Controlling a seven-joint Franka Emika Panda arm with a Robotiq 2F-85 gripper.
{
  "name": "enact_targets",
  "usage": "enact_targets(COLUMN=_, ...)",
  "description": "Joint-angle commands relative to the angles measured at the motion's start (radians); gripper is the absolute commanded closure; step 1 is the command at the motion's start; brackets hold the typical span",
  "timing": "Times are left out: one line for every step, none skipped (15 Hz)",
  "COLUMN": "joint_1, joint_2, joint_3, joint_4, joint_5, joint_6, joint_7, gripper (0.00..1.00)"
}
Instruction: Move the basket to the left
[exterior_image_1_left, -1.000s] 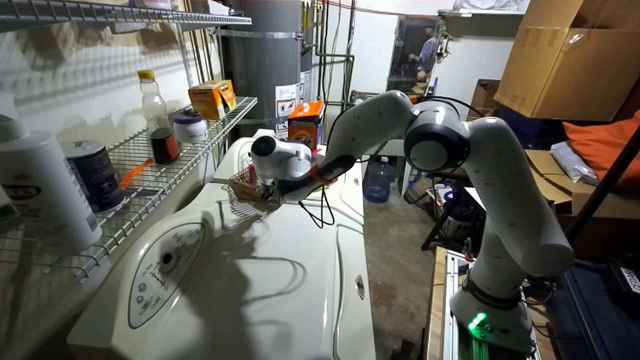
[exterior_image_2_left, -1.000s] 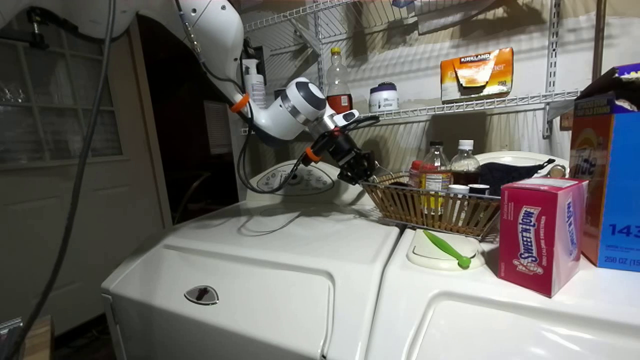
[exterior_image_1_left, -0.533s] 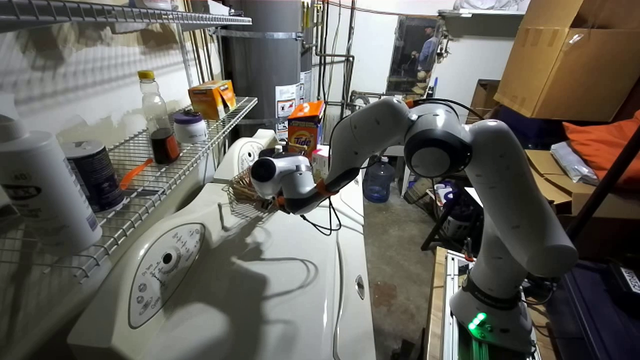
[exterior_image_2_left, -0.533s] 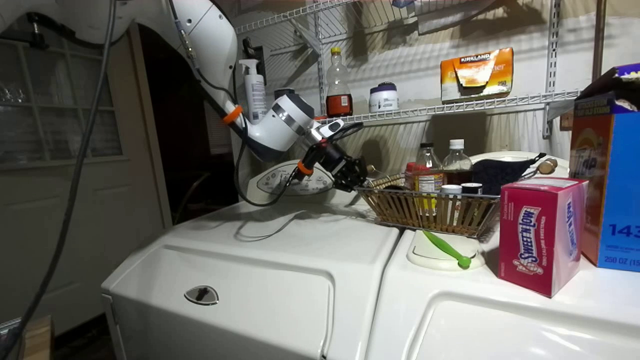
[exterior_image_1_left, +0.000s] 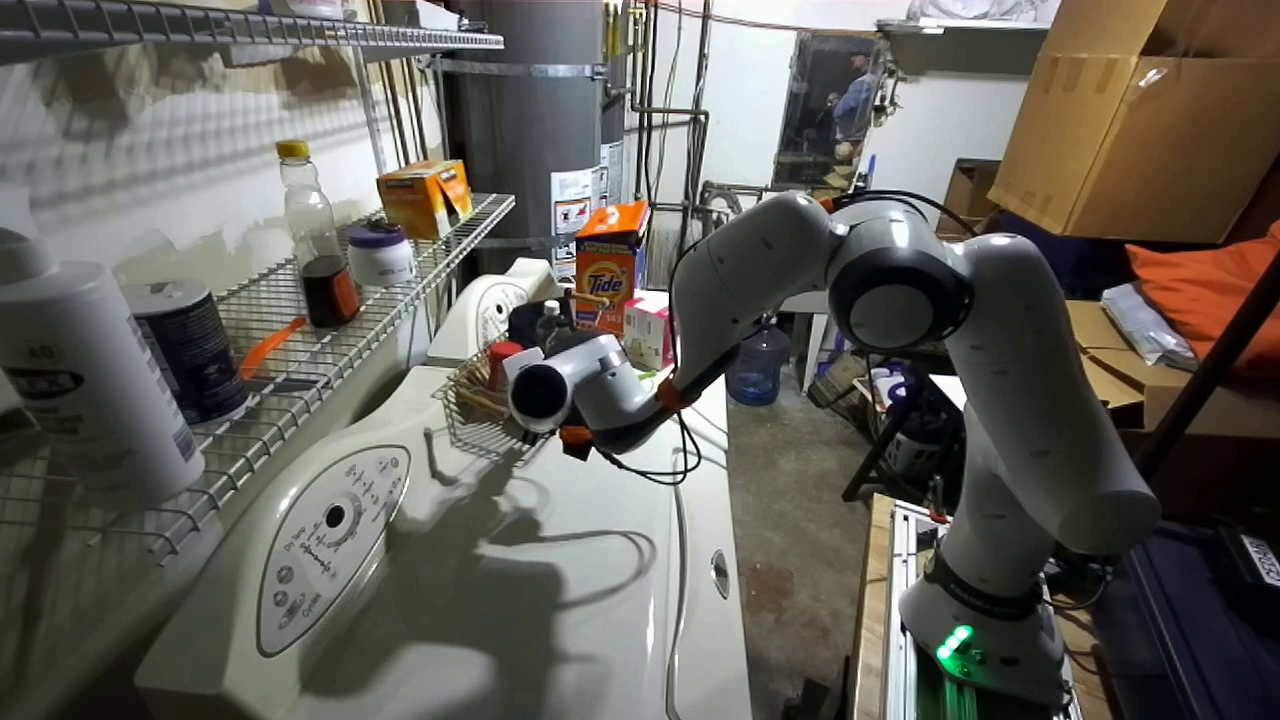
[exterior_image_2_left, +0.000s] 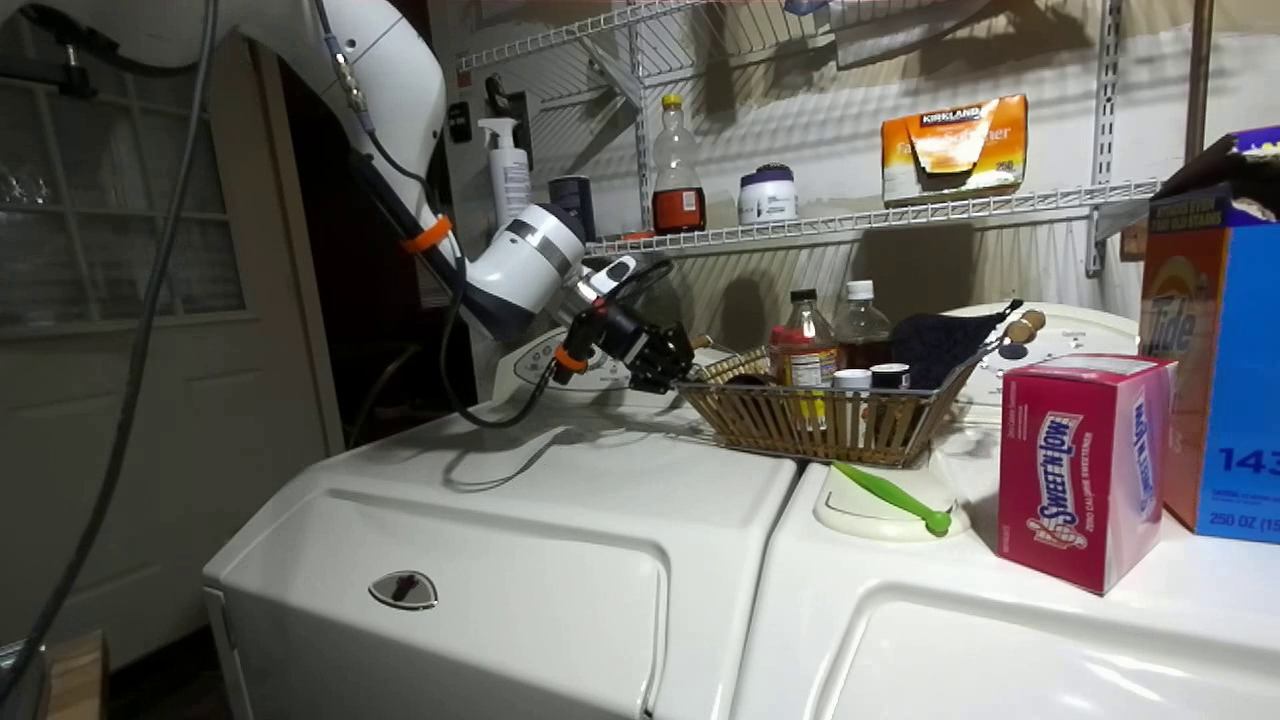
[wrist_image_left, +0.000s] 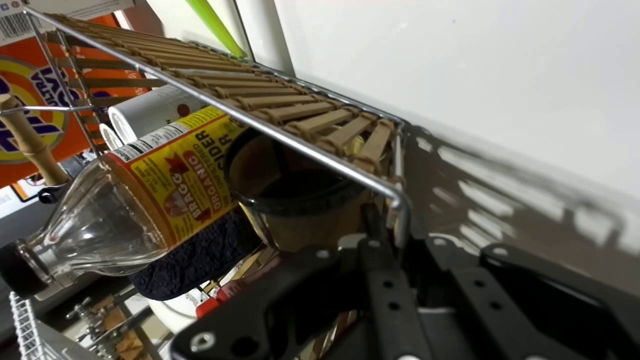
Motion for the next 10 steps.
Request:
enact_targets(joint_1=0.011, joint_2=-0.145, joint_3=0.046, joint_4=-0.086, joint_5=-0.184, joint_6=-0.097, joint_7=0.090, gripper=0.97)
enact_targets(joint_1=0.008, joint_2=-0.163, joint_3=0.068, joint_4=-0.106, joint_5=-0.200, joint_6=-0.113, joint_7=0.100, gripper=0.97)
enact_targets(joint_1=0.000, joint_2=-0.180, joint_3=0.095, joint_4=-0.127, joint_5=-0.196, joint_6=-0.131, joint_7=0.083, gripper=0.97)
enact_targets(joint_1=-0.003, joint_2=-0.196, joint_3=0.114, joint_4=-0.142, joint_5=-0.206, joint_6=-0.141, joint_7=0.083, gripper=0.97)
enact_targets(joint_1=-0.012, joint_2=-0.214, joint_3=0.141, joint_4=-0.161, joint_5=-0.186, joint_6=-0.154, joint_7=0.062, gripper=0.97)
enact_targets(joint_1=-0.013, joint_2=-0.228, joint_3=0.160, joint_4=-0.171, joint_5=-0.190, joint_6=-0.165, joint_7=0.060, gripper=0.97)
enact_targets(joint_1=-0.014, joint_2=-0.241, joint_3=0.185, joint_4=-0.183, joint_5=-0.174, joint_6=-0.183, joint_7=0.047, gripper=0.97)
enact_targets(joint_1=-0.015, joint_2=-0.254, joint_3=0.204, joint_4=-0.191, joint_5=-0.174, joint_6=-0.196, joint_7=0.043, gripper=0.97)
enact_targets(joint_1=-0.013, joint_2=-0.265, joint_3=0.225, joint_4=-0.196, joint_5=-0.169, joint_6=-0.214, joint_7=0.038, gripper=0.97)
enact_targets(joint_1=-0.013, joint_2=-0.271, joint_3=0.248, joint_4=-0.198, joint_5=-0.157, joint_6=-0.225, joint_7=0.025, gripper=0.97)
